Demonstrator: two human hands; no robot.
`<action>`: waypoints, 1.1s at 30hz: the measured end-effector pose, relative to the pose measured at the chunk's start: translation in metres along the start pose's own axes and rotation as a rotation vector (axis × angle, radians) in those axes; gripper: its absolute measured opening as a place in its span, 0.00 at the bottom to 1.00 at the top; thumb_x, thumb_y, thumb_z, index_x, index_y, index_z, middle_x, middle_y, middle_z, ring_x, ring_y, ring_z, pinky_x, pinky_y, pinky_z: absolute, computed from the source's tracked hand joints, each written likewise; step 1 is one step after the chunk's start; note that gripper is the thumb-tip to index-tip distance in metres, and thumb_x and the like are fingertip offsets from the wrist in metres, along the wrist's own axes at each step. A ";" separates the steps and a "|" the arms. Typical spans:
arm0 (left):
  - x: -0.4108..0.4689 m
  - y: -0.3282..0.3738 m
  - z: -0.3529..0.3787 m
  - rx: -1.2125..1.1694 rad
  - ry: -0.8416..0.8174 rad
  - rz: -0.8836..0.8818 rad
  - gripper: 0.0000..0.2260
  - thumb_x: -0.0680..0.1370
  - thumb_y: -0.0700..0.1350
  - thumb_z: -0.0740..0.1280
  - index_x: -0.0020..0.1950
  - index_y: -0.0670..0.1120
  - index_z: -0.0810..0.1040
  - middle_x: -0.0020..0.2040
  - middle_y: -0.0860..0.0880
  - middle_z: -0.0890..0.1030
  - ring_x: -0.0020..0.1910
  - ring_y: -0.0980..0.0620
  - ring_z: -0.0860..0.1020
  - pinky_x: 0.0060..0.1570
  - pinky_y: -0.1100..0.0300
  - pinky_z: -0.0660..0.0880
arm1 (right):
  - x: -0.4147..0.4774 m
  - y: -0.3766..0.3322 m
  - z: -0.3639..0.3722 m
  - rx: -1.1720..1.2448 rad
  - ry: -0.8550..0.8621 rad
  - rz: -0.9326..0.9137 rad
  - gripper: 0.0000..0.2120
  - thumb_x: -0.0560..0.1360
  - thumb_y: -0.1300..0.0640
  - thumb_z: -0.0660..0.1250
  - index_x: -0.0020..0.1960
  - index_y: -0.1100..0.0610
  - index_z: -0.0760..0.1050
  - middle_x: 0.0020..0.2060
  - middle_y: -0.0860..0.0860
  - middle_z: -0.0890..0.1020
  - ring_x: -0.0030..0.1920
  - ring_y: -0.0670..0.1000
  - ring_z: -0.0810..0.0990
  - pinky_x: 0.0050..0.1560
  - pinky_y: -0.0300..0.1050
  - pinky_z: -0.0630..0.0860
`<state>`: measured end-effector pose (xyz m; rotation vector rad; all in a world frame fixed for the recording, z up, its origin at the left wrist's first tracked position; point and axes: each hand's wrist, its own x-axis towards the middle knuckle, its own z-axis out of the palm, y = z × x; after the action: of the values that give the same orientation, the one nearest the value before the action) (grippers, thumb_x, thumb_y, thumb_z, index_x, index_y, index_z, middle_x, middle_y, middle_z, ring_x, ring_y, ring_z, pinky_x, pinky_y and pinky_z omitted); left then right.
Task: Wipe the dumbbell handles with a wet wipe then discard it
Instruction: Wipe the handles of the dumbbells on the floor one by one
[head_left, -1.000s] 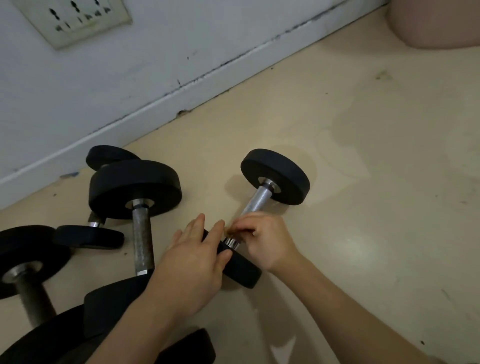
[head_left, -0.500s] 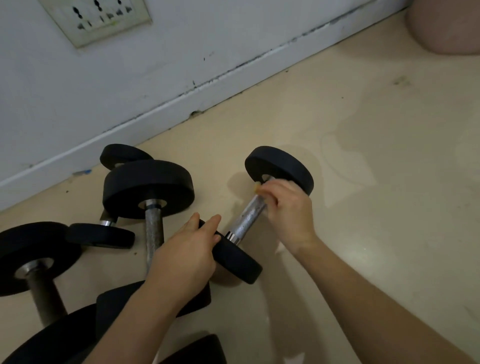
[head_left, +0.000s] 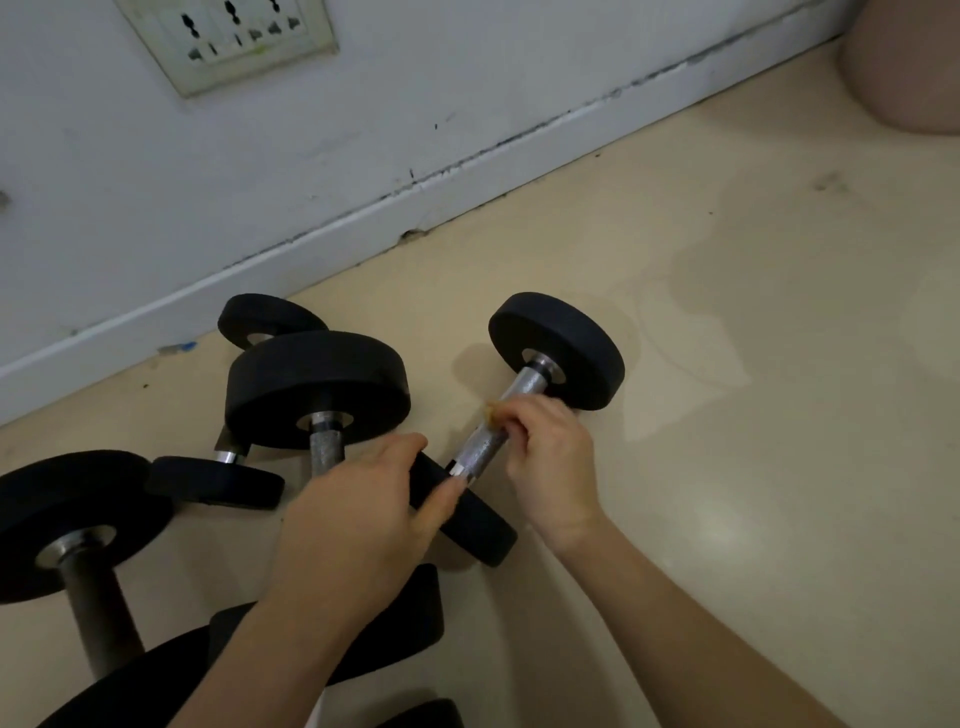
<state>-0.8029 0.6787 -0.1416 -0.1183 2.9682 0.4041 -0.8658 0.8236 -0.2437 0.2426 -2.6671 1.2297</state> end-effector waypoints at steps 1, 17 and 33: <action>0.000 -0.001 0.001 0.029 -0.035 -0.009 0.24 0.74 0.65 0.59 0.66 0.55 0.68 0.59 0.56 0.77 0.52 0.55 0.77 0.46 0.59 0.75 | -0.010 -0.007 0.002 0.028 -0.060 -0.036 0.07 0.70 0.65 0.70 0.46 0.56 0.81 0.43 0.50 0.83 0.45 0.49 0.80 0.51 0.42 0.77; 0.027 -0.046 -0.011 -0.111 -0.076 -0.140 0.24 0.77 0.60 0.62 0.72 0.55 0.67 0.62 0.53 0.78 0.60 0.53 0.75 0.56 0.58 0.71 | 0.020 -0.048 -0.015 0.791 -0.354 0.620 0.09 0.73 0.71 0.66 0.49 0.61 0.80 0.45 0.55 0.83 0.42 0.47 0.83 0.43 0.38 0.79; -0.116 0.097 -0.337 -1.459 -0.034 -0.293 0.13 0.68 0.50 0.71 0.49 0.45 0.82 0.42 0.44 0.84 0.42 0.47 0.82 0.43 0.58 0.81 | 0.021 -0.356 -0.286 1.251 -0.427 0.901 0.10 0.72 0.57 0.66 0.51 0.60 0.80 0.40 0.57 0.79 0.37 0.49 0.77 0.35 0.39 0.73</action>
<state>-0.7424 0.6873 0.2228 -0.6241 1.9094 2.2580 -0.7746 0.8122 0.2037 -0.6915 -1.7843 3.2712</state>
